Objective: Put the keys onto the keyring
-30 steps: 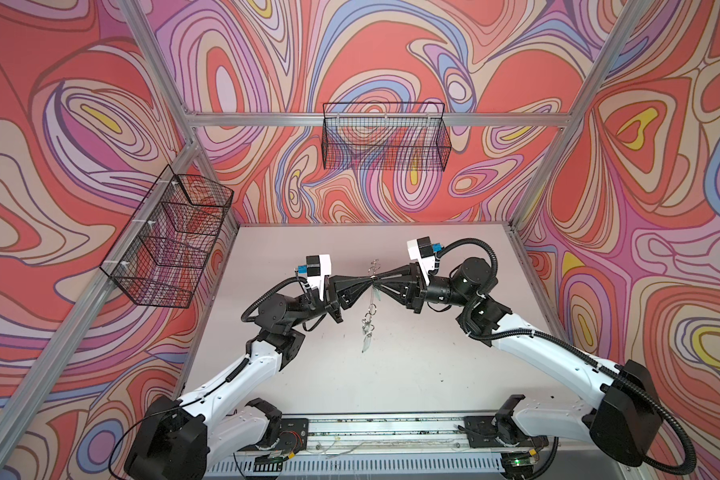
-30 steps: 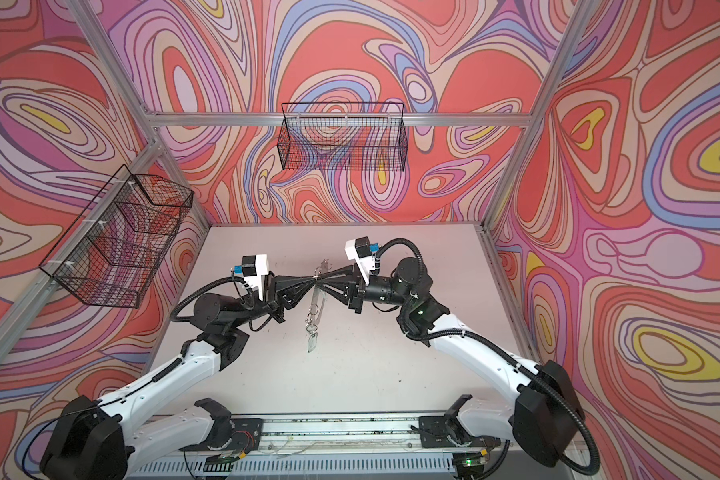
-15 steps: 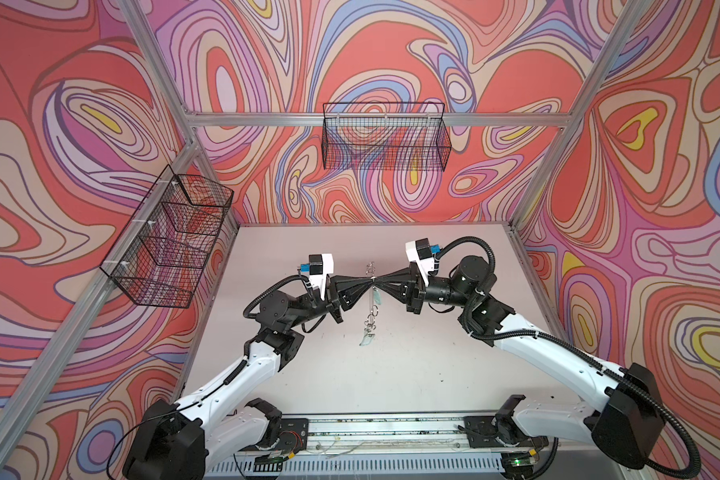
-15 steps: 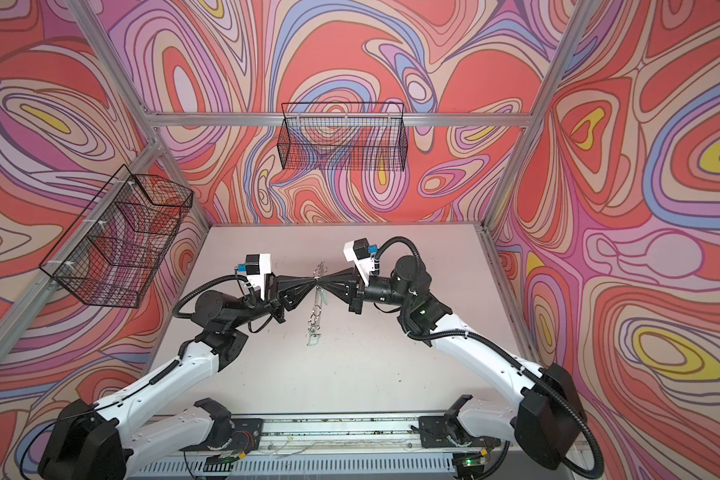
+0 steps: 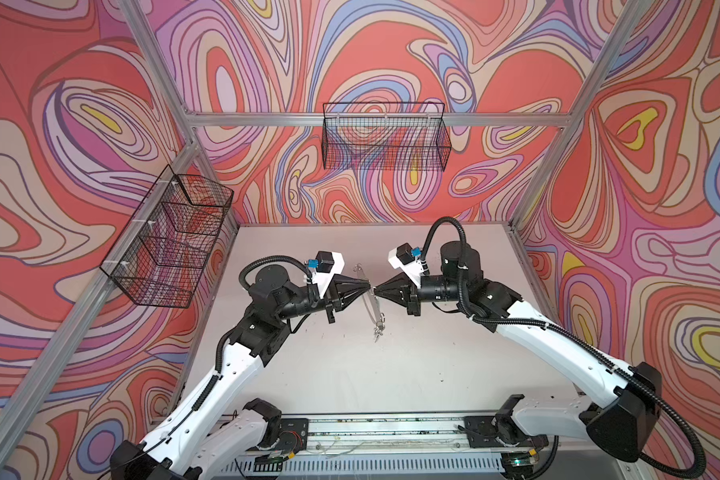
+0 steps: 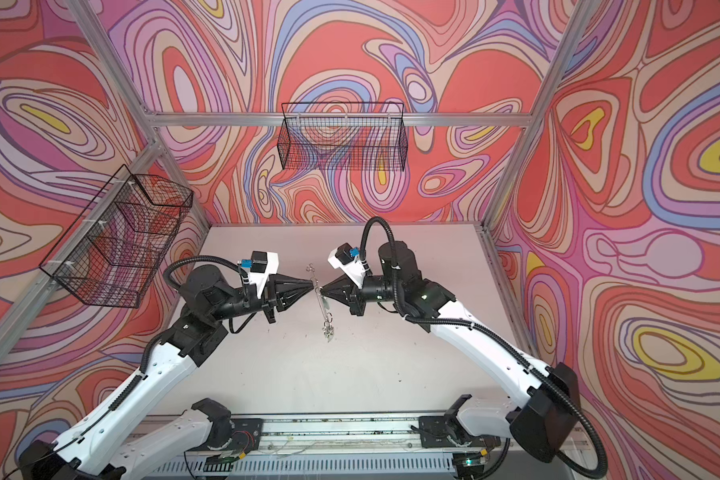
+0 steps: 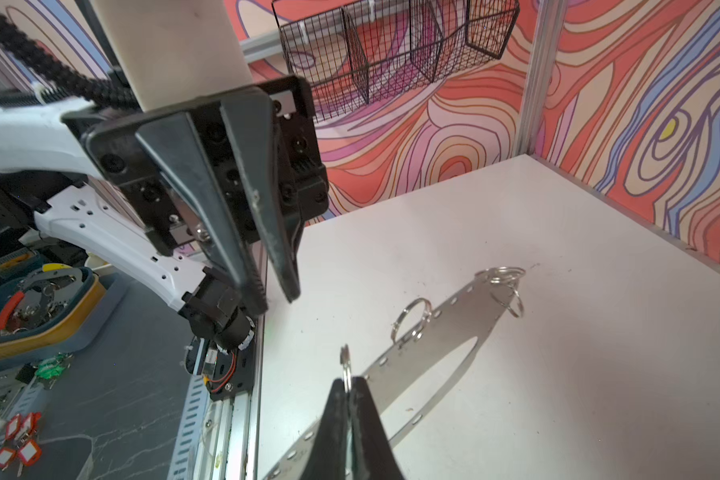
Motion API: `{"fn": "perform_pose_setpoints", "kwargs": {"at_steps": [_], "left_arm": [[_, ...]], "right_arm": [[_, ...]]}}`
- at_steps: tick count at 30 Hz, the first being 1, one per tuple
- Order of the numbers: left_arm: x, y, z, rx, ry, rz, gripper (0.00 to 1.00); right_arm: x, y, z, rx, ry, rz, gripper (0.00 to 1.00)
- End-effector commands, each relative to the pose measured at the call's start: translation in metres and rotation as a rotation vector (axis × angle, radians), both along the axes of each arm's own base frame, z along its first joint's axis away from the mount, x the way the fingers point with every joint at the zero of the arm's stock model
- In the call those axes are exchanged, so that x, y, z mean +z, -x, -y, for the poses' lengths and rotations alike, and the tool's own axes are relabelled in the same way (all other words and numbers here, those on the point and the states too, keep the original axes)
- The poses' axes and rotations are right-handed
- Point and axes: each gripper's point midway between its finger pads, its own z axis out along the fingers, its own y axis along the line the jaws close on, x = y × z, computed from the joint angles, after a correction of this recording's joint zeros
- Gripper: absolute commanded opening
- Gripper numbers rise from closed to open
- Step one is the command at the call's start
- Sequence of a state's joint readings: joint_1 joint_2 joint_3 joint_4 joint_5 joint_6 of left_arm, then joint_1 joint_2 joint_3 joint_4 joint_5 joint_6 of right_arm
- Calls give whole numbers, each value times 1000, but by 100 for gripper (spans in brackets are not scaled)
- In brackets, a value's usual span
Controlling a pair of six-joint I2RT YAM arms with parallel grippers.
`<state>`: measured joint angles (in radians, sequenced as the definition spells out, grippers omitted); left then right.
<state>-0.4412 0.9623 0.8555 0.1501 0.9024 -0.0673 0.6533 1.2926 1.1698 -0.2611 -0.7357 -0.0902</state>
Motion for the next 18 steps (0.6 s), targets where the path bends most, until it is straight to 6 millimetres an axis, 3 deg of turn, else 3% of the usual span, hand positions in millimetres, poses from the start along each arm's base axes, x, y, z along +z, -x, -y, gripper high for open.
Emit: {"fn": "perform_pose_setpoints", "kwargs": {"at_steps": [1, 8, 18], "left_arm": [[-31, 6, 2, -54, -113, -62, 13], [-45, 3, 3, -63, -164, -88, 13], [-49, 2, 7, -88, -164, -106, 13]], "right_arm": [[-10, 2, 7, 2, 85, 29, 0], [-10, 6, 6, 26, 92, 33, 0], [-8, 12, 1, 70, 70, 22, 0]]}}
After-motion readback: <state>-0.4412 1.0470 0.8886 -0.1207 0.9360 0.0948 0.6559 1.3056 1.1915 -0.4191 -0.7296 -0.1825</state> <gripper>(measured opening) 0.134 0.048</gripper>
